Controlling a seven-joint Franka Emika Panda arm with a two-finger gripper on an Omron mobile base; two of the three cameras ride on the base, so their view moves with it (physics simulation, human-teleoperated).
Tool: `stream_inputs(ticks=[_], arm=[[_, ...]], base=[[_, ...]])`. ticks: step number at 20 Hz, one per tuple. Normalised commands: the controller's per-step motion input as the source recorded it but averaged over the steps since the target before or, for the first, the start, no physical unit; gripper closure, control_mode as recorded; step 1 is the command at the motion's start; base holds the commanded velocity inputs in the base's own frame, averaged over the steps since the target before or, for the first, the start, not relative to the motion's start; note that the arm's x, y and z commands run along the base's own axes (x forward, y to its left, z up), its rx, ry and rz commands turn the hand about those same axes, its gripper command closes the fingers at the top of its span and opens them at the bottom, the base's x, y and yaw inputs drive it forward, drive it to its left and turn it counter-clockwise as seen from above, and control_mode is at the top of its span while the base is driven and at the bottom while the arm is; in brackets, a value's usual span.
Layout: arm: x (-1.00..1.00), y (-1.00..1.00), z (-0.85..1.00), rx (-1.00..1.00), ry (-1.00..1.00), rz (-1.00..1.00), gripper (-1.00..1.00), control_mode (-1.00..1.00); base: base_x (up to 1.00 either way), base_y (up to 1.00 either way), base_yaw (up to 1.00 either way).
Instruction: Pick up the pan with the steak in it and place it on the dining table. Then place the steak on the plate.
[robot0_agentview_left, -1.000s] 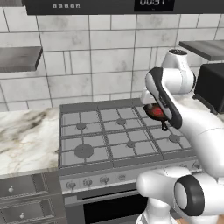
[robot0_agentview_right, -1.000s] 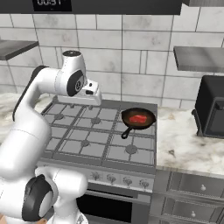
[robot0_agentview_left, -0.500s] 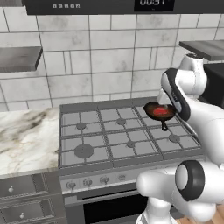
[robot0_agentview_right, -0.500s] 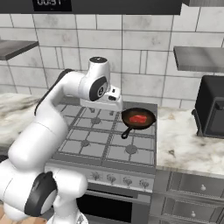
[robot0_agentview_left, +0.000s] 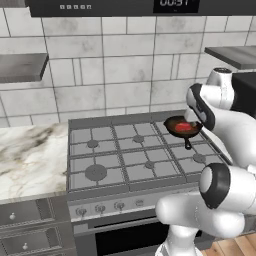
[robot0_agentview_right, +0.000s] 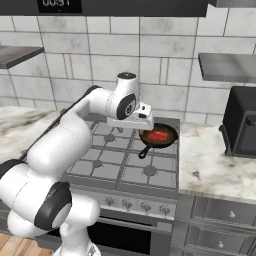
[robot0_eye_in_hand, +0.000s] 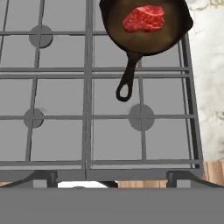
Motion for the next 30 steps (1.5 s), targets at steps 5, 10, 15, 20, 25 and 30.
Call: stream_inputs(ticks=[5, 10, 15, 20, 25, 30], arm=[[0.06, 0.0, -0.04, -0.01, 0.01, 0.0, -1.0, -1.0], [0.03, -0.02, -0.31, -0.02, 0.0, 0.0, -1.0, -1.0], [0.03, -0.06, -0.49, -0.04, -0.03, 0.0, -1.0, -1.0], [0.13, -0.09, -0.41, -0.01, -0.06, -0.02, -1.0, -1.0], [0.3, -0.12, -0.37, 0.02, -0.06, -0.06, -1.0, -1.0], [0.38, -0.12, -0.37, 0.02, -0.06, -0.07, -1.0, -1.0]], base=[[0.0, 0.0, 0.0], [0.0, 0.0, 0.0], [0.0, 0.0, 0.0], [0.0, 0.0, 0.0], [0.0, 0.0, 0.0], [0.0, 0.0, 0.0]])
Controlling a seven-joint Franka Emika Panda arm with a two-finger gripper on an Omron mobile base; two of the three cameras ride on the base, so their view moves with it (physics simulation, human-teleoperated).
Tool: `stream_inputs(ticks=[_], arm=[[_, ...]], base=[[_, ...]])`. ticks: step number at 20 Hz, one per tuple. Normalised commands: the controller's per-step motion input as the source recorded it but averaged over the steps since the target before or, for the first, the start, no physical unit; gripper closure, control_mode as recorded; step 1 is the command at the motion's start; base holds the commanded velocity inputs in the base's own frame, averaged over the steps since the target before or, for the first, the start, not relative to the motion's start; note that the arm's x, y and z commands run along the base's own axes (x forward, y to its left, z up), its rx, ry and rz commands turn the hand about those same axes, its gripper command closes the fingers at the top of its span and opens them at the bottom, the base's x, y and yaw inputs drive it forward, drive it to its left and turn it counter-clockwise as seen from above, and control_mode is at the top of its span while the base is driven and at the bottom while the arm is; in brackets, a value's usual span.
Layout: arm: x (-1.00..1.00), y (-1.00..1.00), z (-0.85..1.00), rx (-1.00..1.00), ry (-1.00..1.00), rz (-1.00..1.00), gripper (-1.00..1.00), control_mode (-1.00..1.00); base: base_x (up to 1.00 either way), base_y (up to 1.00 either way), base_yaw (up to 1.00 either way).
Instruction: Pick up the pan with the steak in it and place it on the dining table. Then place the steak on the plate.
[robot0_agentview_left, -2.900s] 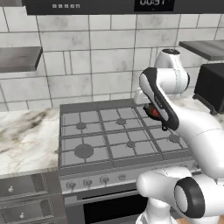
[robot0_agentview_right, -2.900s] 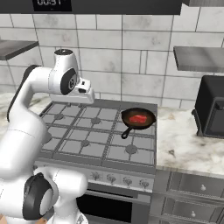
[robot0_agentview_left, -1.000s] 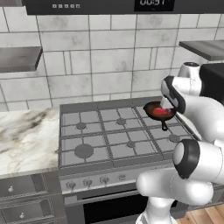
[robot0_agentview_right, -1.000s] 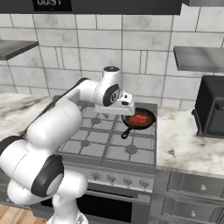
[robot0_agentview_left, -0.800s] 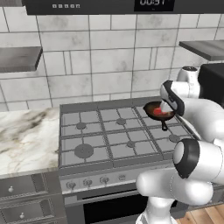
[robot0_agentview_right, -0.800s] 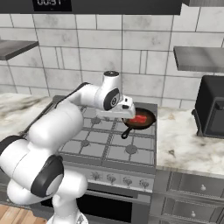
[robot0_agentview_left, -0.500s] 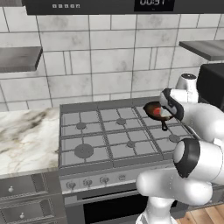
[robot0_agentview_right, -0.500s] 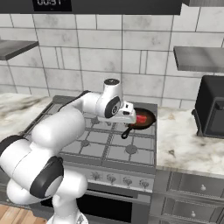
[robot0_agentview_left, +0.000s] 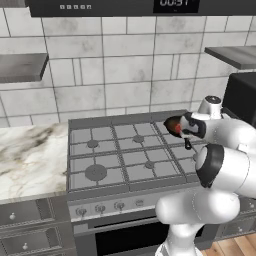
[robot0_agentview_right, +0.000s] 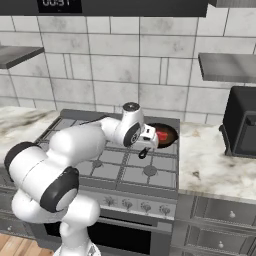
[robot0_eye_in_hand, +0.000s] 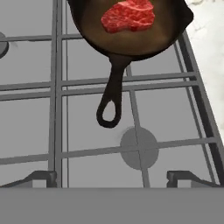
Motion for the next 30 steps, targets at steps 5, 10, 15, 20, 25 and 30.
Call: stream_inputs(ticks=[5, 10, 15, 20, 25, 30], arm=[[0.41, -0.09, -0.35, 0.04, -0.04, -0.06, -1.0, -1.0], [0.33, -0.08, -0.34, 0.07, -0.01, -0.05, -1.0, -1.0], [0.37, -0.06, -0.31, 0.05, -0.01, -0.05, -1.0, -1.0], [0.45, -0.05, -0.27, 0.02, -0.01, -0.04, -1.0, -1.0], [0.41, -0.02, -0.27, 0.0, 0.0, 0.0, -1.0, -1.0], [0.35, -0.07, -0.31, 0.0, 0.0, 0.0, -1.0, -1.0]], base=[[0.0, 0.0, 0.0], [0.0, 0.0, 0.0], [0.0, 0.0, 0.0], [0.0, 0.0, 0.0], [0.0, 0.0, 0.0], [0.0, 0.0, 0.0]])
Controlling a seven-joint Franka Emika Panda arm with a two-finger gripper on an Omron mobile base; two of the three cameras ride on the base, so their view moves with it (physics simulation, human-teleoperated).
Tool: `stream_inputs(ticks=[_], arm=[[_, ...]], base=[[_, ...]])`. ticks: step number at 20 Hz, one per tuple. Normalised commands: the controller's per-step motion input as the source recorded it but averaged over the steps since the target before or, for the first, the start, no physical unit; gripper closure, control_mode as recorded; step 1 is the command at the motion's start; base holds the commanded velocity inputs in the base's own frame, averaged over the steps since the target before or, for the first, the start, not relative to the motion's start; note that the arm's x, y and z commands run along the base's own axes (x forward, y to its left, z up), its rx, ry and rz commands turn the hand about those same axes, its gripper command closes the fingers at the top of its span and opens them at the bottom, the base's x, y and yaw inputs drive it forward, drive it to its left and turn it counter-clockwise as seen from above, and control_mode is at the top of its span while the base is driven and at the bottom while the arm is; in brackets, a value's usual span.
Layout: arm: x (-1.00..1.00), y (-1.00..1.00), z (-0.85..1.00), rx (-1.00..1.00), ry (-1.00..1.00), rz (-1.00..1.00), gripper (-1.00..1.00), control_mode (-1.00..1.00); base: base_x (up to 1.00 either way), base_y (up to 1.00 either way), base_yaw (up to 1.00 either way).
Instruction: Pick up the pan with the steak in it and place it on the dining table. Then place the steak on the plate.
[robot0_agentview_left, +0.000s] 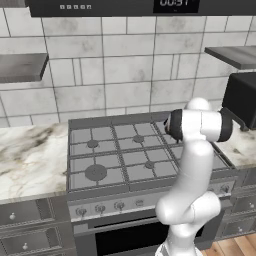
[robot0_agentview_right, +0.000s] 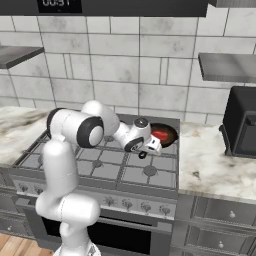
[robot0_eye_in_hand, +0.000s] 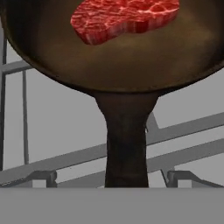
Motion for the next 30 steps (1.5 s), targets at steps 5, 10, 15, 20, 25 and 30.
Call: stream_inputs(ticks=[5, 10, 15, 20, 25, 30], arm=[[0.26, -0.18, -0.32, 0.0, 0.0, 0.0, -1.0, -1.0], [0.05, -0.01, -0.04, 0.0, 0.0, 0.0, 1.0, -1.0], [0.03, 0.07, 0.13, 0.0, 0.0, -0.07, 1.0, -1.0], [-0.04, 0.18, 0.49, 0.0, 0.0, -0.1, 1.0, -1.0], [-0.34, 0.32, 0.81, 0.0, 0.01, -0.01, 1.0, -1.0], [-0.48, 0.32, 0.84, -0.03, 0.11, 0.06, 1.0, -1.0]], base=[[0.0, 0.0, 0.0], [0.0, 0.0, 0.0], [0.0, 0.0, 0.0], [0.0, 0.0, 0.0], [0.0, 0.0, 0.0], [0.0, 0.0, 0.0]])
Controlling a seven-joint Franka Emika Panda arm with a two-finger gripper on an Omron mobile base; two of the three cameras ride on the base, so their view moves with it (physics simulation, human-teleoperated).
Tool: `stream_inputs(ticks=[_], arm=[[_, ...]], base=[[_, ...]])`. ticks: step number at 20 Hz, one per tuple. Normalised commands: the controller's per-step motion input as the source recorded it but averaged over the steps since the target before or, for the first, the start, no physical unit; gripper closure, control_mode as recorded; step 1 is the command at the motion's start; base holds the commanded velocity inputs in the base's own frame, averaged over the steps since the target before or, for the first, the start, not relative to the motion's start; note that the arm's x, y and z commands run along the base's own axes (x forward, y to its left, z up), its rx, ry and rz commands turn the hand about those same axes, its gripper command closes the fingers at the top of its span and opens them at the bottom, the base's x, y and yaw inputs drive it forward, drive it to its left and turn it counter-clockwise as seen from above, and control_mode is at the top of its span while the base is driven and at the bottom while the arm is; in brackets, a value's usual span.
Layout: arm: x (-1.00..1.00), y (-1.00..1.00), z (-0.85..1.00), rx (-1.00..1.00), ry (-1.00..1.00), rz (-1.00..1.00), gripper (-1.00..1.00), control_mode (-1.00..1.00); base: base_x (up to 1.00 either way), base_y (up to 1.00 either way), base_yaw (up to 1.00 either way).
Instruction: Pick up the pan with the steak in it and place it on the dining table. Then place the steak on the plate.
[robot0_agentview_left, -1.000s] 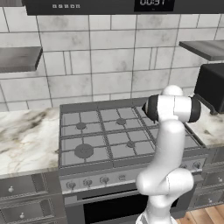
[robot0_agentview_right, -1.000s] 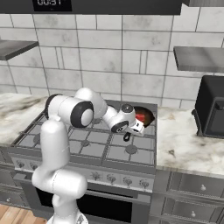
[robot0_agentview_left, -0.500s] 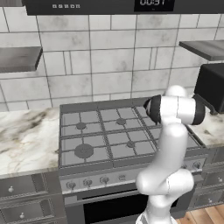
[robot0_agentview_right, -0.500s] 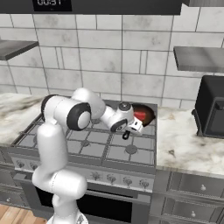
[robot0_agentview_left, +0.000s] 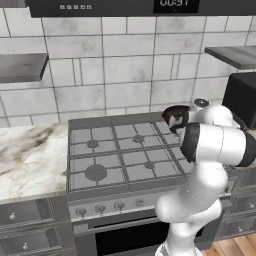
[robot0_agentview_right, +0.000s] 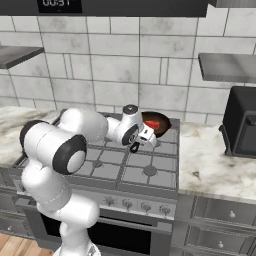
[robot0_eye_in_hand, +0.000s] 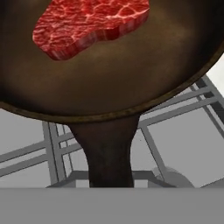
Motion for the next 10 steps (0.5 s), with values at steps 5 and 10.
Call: stream_inputs(ticks=[5, 10], arm=[[-0.72, 0.32, 0.72, -0.08, 0.14, 0.12, 1.0, -1.0], [-0.85, 0.36, 0.46, -0.08, 0.06, 0.15, 1.0, -1.0]], base=[[0.0, 0.0, 0.0], [0.0, 0.0, 0.0]])
